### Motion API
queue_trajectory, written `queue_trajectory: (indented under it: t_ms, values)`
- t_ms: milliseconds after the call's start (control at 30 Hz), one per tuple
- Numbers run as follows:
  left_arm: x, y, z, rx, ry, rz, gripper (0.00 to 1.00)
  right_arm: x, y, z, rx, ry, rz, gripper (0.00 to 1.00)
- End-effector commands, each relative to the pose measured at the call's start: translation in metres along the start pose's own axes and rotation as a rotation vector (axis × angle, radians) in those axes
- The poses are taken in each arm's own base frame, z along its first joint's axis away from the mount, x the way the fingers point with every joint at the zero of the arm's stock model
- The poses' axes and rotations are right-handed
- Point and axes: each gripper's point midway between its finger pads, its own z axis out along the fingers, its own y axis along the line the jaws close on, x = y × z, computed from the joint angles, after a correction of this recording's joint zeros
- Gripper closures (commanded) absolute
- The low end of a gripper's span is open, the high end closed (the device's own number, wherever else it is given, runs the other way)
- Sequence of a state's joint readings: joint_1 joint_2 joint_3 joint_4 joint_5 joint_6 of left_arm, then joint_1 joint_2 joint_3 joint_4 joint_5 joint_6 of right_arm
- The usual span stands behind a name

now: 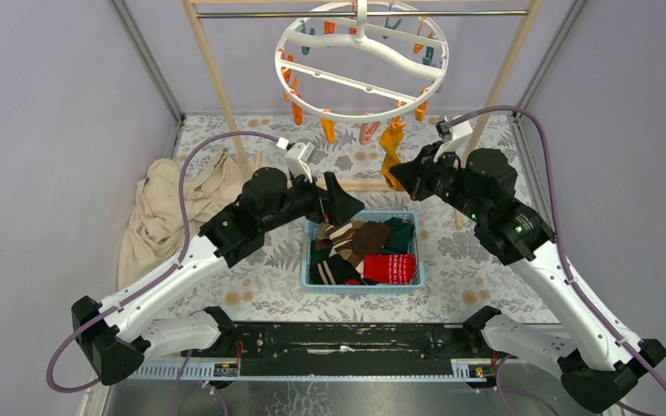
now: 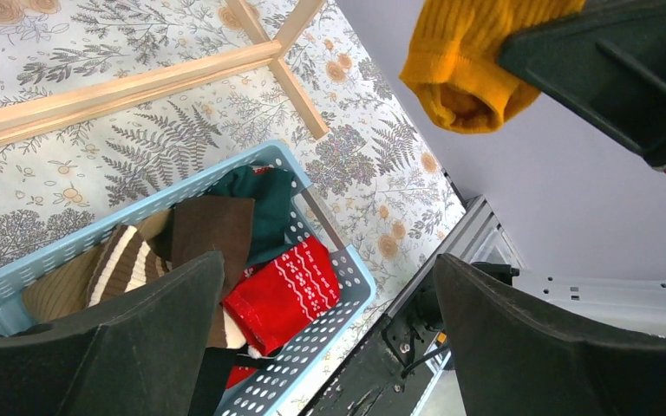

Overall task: Remove the socks clipped to the hanger
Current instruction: Remove the sock from the hanger.

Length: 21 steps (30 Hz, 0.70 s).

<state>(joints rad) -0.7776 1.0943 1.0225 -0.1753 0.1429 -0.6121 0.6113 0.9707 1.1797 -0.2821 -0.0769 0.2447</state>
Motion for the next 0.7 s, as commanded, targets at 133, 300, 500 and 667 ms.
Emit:
queue_trajectory:
  t_ms: [133,300,500,667]
  values:
    - [-0.028,-0.018,-0.010,0.050,-0.084,0.025,0.01,-0.034,0.000,0.004,-0.170,-0.069,0.066,1.00]
    - [-0.031,-0.020,-0.015,0.047,-0.087,0.033,0.01,-0.043,-0.007,0.005,-0.270,-0.051,0.174,1.00]
    - [-0.037,-0.023,-0.022,0.048,-0.105,0.038,0.01,-0.049,-0.003,0.002,-0.385,0.003,0.253,1.00]
    - [-0.046,-0.030,-0.024,0.060,-0.120,0.037,0.01,-0.051,0.004,-0.005,-0.504,0.052,0.304,1.00]
